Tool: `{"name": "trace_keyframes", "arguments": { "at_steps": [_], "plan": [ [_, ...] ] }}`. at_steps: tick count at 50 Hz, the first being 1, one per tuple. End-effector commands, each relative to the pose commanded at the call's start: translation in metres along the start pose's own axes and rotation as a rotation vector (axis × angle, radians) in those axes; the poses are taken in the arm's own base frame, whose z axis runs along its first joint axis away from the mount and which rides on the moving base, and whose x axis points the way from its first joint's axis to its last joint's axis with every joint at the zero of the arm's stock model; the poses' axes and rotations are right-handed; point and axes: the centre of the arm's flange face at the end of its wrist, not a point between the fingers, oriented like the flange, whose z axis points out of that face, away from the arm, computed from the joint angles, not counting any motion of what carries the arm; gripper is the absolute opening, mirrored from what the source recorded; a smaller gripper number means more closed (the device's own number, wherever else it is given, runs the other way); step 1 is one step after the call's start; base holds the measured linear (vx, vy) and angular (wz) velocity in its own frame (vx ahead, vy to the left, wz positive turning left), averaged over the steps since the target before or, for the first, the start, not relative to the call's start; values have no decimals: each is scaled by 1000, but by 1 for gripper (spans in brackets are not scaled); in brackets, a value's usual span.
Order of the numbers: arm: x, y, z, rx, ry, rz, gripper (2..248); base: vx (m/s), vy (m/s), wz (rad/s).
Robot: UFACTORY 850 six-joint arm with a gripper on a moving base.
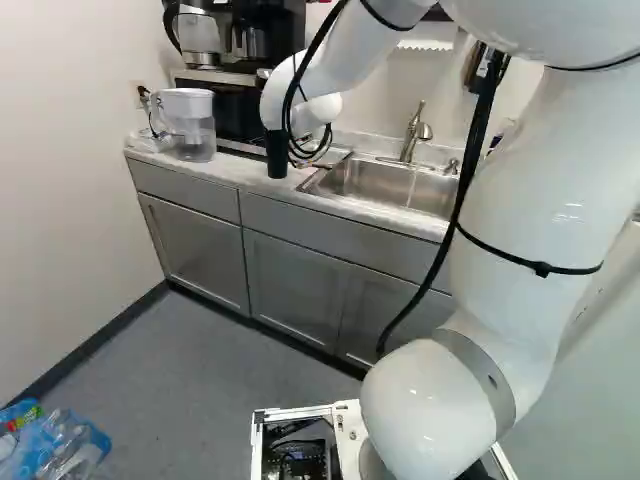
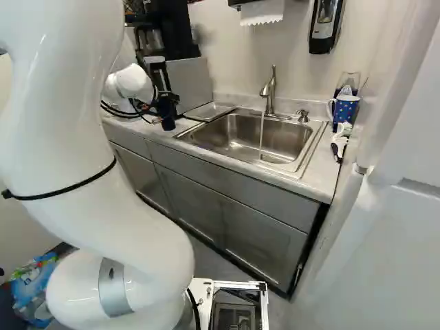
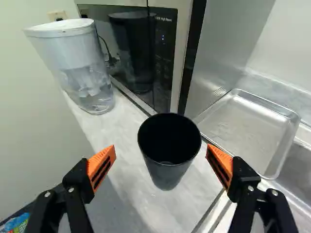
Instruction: Rinse the cup and place it in the tray
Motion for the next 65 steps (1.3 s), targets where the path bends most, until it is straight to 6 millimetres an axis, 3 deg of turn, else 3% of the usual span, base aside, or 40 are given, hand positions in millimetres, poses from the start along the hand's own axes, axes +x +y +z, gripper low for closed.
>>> {"name": "trace_keyframes", "arguments": {
  "at_steps": [65],
  "plan": [
    [-45,-2,34,3,88,-1,247,0,0,0]
  ]
}}
